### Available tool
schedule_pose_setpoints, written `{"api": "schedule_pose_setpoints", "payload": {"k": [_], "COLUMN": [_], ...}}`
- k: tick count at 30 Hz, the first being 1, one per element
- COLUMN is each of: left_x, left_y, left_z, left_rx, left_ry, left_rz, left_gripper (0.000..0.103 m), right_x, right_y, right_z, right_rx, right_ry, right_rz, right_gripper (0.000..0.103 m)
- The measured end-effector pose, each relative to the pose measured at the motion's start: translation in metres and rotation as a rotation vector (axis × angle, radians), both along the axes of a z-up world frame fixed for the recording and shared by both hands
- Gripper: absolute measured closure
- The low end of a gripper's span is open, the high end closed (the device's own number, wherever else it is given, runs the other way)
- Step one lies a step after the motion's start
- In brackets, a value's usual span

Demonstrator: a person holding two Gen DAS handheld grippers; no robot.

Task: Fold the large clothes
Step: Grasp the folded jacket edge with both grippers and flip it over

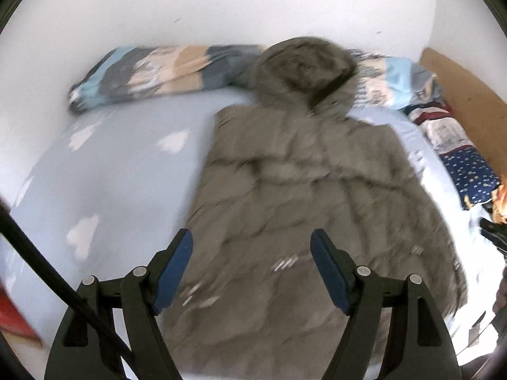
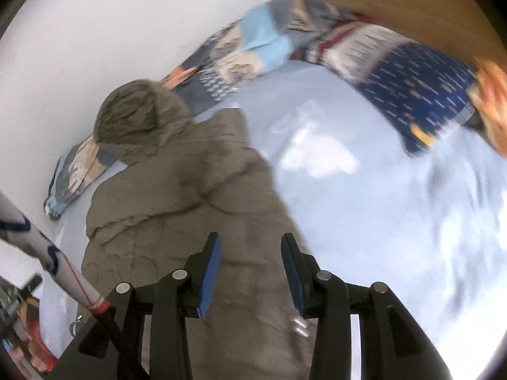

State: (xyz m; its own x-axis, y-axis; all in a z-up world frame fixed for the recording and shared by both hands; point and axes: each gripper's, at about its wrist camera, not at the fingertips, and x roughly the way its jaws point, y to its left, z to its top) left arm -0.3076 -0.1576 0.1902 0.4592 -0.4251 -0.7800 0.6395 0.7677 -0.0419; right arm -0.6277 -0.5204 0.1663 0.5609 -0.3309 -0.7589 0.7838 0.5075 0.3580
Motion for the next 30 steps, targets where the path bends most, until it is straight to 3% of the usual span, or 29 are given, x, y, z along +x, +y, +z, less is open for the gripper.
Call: {"api": "schedule_pose_setpoints", "payload": {"k": [5, 8, 12, 15, 23, 27, 29, 30], "left_x": [0.021, 0.042, 0.058, 0.061, 0.040, 0.024, 0.018, 0.015], "left_y": [0.089, 0.134, 0.177, 0.188, 0.158, 0.137, 0.129, 0.124], "left_z": [-0.041, -0.077, -0.108, -0.120, -0.132, -0.136, -0.133, -0.133], "left_rx": [-0.007, -0.008, -0.142, -0.230, -0.179, -0.110, -0.086, -0.083], "left_ry": [0.135, 0.265, 0.462, 0.564, 0.618, 0.574, 0.527, 0.523], "left_rz": [0.171, 0.273, 0.337, 0.341, 0.221, 0.146, 0.112, 0.087], "left_gripper": [0.027, 0.027, 0.027, 0.027, 0.027, 0.027, 0.047, 0.065], "right_x": [-0.079, -0.105, -0.115, -0.112, -0.095, -0.091, -0.087, -0.085], "right_y": [0.011, 0.019, 0.021, 0.024, 0.031, 0.034, 0.037, 0.038], "right_z": [-0.023, -0.044, -0.068, -0.078, -0.092, -0.099, -0.100, -0.099], "right_rx": [0.119, 0.194, 0.271, 0.306, 0.321, 0.344, 0.340, 0.331], "right_ry": [-0.052, -0.057, -0.079, -0.090, -0.047, -0.063, -0.064, -0.063], "right_rz": [-0.092, -0.115, -0.109, -0.083, -0.039, -0.015, 0.001, 0.009], "right_gripper": [0.060, 0.060, 0.060, 0.060, 0.056, 0.056, 0.060, 0.077]}}
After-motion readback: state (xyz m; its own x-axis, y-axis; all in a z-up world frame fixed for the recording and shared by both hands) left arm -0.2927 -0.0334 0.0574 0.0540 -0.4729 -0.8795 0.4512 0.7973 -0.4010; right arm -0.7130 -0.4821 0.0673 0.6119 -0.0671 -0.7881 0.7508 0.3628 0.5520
